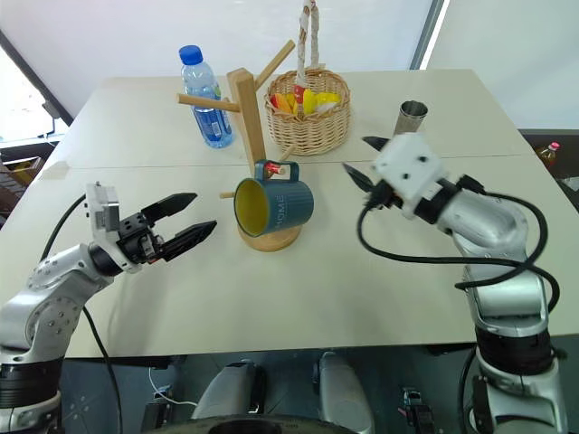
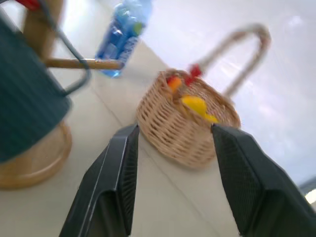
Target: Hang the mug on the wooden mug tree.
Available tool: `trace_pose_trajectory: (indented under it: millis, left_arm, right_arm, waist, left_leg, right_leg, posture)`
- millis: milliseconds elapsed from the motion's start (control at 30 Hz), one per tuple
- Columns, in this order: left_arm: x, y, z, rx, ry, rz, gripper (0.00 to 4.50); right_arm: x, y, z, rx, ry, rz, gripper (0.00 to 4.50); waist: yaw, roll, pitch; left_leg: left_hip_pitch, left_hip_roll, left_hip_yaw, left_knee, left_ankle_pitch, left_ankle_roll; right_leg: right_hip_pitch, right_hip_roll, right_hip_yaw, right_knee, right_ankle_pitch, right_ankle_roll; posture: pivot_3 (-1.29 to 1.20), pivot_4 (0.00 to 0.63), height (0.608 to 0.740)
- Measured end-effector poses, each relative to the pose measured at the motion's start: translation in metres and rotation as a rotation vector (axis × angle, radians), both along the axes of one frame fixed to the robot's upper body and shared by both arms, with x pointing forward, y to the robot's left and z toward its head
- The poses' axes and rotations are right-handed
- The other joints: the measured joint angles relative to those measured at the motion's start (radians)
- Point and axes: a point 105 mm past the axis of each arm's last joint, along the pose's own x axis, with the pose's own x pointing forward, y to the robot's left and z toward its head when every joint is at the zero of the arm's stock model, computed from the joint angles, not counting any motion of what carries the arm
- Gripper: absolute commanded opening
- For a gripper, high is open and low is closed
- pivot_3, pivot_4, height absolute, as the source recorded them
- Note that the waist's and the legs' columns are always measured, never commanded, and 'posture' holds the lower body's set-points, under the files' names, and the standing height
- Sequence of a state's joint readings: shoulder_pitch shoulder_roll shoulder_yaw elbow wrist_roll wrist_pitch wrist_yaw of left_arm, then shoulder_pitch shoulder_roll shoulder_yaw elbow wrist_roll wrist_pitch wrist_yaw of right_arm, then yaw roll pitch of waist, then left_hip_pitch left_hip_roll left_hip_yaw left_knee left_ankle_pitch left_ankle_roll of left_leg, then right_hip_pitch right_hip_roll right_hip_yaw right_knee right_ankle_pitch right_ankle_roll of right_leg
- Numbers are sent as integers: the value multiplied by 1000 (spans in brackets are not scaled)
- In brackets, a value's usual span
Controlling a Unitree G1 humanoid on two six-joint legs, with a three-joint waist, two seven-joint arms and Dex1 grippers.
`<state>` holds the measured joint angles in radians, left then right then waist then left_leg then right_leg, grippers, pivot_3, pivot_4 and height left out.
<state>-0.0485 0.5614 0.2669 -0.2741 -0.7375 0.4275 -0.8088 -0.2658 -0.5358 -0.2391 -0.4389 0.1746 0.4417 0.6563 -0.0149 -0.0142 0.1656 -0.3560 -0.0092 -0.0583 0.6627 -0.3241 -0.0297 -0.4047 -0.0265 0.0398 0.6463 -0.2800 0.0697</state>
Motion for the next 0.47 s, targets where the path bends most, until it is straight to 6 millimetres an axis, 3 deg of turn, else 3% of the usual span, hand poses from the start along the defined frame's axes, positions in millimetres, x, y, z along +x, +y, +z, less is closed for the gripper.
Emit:
trace_pose_trajectory:
  millis: [133, 233, 333, 467]
  left_arm:
    - [17, 34, -20, 6, 28, 261, 4500]
    - [25, 52, -35, 55, 48, 428, 4500]
    - [27, 65, -47, 104, 68, 534, 4500]
    - [21, 74, -51, 128, 66, 570, 4500]
  right_arm:
    - [12, -35, -52, 224, 109, -175, 2372]
    - [12, -42, -72, 250, 127, -206, 2372]
    - [10, -40, -86, 252, 136, -197, 2372]
    - [9, -31, -87, 247, 120, -165, 2372]
  waist:
    - [2, 0, 0]
    - [1, 1, 0]
    - [-1, 0, 0]
    - [0, 1, 0]
  left_leg:
    - [1, 0, 0, 1, 0, 0]
    - [0, 0, 0, 1, 0, 0]
    - [0, 0, 1, 1, 0, 0]
    - [0, 0, 1, 0, 0, 0]
  right_leg:
    - [0, 0, 0, 1, 0, 0]
    - [0, 0, 0, 2, 0, 0]
    - [-1, 0, 0, 1, 0, 0]
    - [-1, 0, 1, 1, 0, 0]
  posture:
    - [0, 150, 740]
    - [0, 150, 740]
    - [0, 150, 740]
    - [0, 150, 740]
